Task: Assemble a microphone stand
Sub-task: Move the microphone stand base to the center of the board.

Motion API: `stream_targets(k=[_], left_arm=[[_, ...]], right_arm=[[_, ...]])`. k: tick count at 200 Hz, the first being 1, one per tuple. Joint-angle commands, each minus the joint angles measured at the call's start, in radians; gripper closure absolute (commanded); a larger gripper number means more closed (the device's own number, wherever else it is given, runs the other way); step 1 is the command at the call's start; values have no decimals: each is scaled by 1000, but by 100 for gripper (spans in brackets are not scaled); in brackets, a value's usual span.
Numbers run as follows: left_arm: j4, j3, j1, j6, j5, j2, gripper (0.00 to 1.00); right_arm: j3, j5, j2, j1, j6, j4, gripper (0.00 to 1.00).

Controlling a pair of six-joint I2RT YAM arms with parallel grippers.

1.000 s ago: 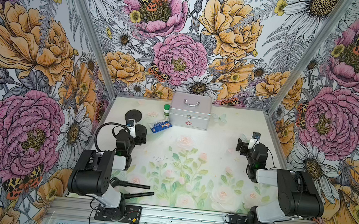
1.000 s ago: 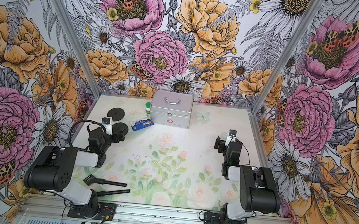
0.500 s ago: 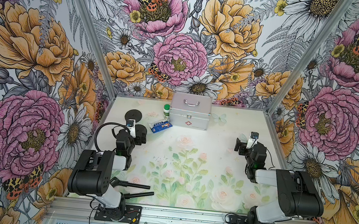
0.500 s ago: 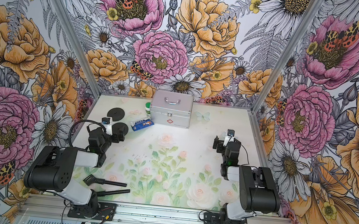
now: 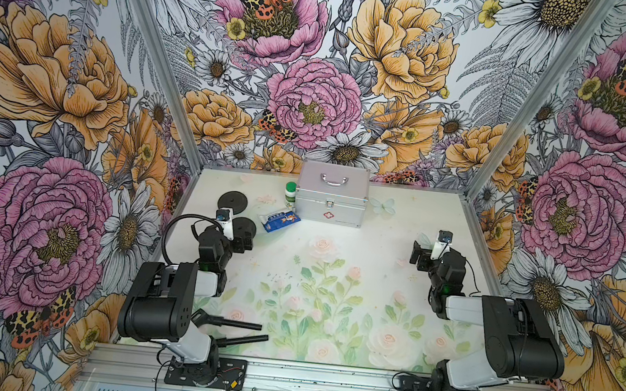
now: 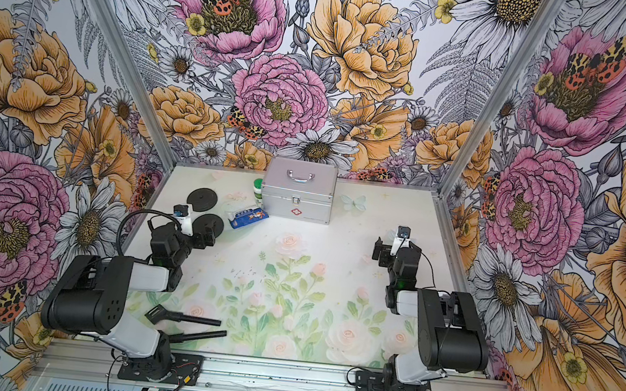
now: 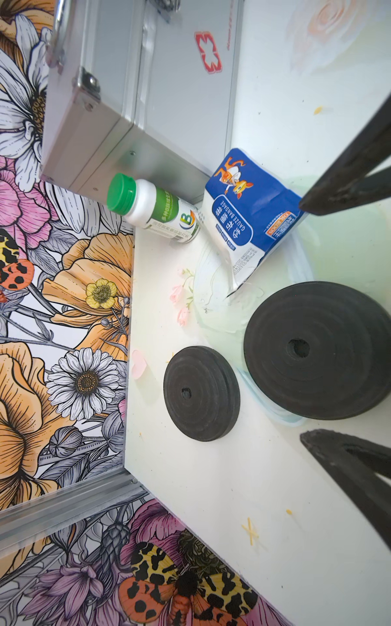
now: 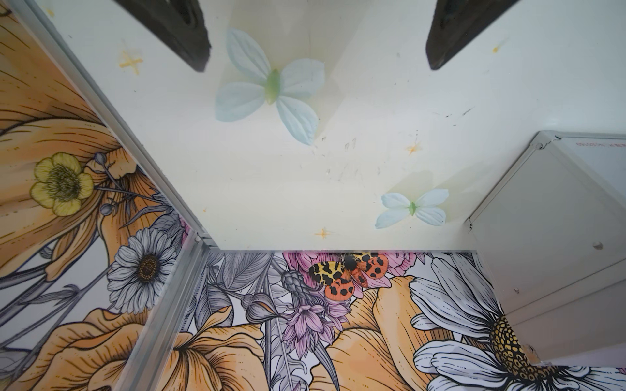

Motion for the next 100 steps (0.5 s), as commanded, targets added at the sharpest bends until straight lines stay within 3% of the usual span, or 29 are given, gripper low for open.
stream_targets(k=[1, 35, 55, 74, 91, 100], left_arm=[[46, 1, 12, -23, 44, -2, 1], [-51, 34, -4, 14, 90, -57, 1], [-359, 138, -47, 20, 1, -171, 1], [-541, 213, -111, 5, -79, -262, 1], [-682, 271, -206, -45, -203, -346, 1], [-794, 324, -266, -95, -312, -373, 1]], right_arm=[[-9, -56, -76, 0, -19, -18, 0], [-3, -46, -325, 2, -4, -208, 0], [85, -52, -458, 5, -3, -459, 0], [176, 62, -557, 4, -12, -664, 0], [238, 239, -600, 2, 190, -766, 0], [261, 268, -606, -5, 323, -804, 0]])
